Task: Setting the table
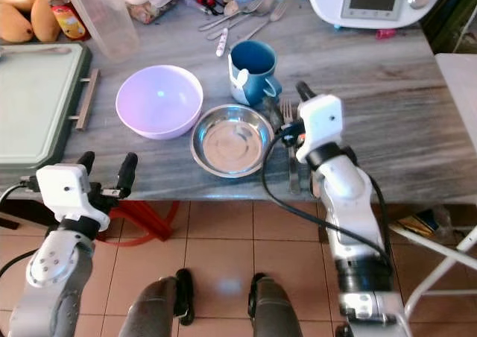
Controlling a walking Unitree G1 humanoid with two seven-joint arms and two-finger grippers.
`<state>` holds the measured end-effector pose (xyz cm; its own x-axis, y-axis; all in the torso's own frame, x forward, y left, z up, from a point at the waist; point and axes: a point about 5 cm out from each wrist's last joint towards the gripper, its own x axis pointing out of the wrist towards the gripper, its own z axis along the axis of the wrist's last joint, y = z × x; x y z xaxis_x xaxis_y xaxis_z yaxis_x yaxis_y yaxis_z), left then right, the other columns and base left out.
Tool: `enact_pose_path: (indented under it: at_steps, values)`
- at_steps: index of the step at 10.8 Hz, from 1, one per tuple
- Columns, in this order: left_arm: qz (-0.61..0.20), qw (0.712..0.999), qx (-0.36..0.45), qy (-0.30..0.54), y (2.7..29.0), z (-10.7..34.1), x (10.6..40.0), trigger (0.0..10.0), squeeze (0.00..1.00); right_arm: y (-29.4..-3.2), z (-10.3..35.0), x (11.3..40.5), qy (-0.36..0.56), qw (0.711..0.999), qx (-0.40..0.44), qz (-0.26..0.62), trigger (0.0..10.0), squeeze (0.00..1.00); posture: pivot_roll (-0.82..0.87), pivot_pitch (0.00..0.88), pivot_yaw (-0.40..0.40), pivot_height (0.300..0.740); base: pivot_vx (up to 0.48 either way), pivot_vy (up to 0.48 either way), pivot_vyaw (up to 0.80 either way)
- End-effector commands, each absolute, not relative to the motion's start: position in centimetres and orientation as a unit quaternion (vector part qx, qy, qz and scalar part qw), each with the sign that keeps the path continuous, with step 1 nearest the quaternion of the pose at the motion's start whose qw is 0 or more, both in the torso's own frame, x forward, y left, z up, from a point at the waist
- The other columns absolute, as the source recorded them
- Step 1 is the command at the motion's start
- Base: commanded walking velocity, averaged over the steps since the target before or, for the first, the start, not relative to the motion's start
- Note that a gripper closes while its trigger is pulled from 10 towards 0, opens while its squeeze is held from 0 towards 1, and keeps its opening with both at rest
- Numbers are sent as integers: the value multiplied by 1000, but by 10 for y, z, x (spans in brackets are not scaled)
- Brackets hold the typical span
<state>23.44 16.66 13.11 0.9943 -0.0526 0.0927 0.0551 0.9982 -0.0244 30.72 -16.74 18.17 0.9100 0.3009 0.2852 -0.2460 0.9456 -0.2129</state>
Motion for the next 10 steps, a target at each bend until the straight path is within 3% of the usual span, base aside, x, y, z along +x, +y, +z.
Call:
enact_pose_path:
  at_steps: [1,3,6,10]
  values:
    - [-17,999,-12,-43,168,127,236,10000,0,-170,182,300,-158,978,-72,116,10000,0,-15,156,-11,740,0,0,425]
    - [-2,998,-19,-53,166,128,248,10000,0,-168,173,284,-145,983,-66,86,10000,0,-27,115,-9,740,0,0,800]
    - [46,997,-2,-63,174,131,265,10000,0,-155,166,281,-131,986,-55,85,10000,0,-40,86,-4,740,0,0,800]
    - [58,998,-12,-36,170,112,257,10000,0,-152,157,274,-114,987,-60,101,10000,0,-56,71,-21,740,0,79,800]
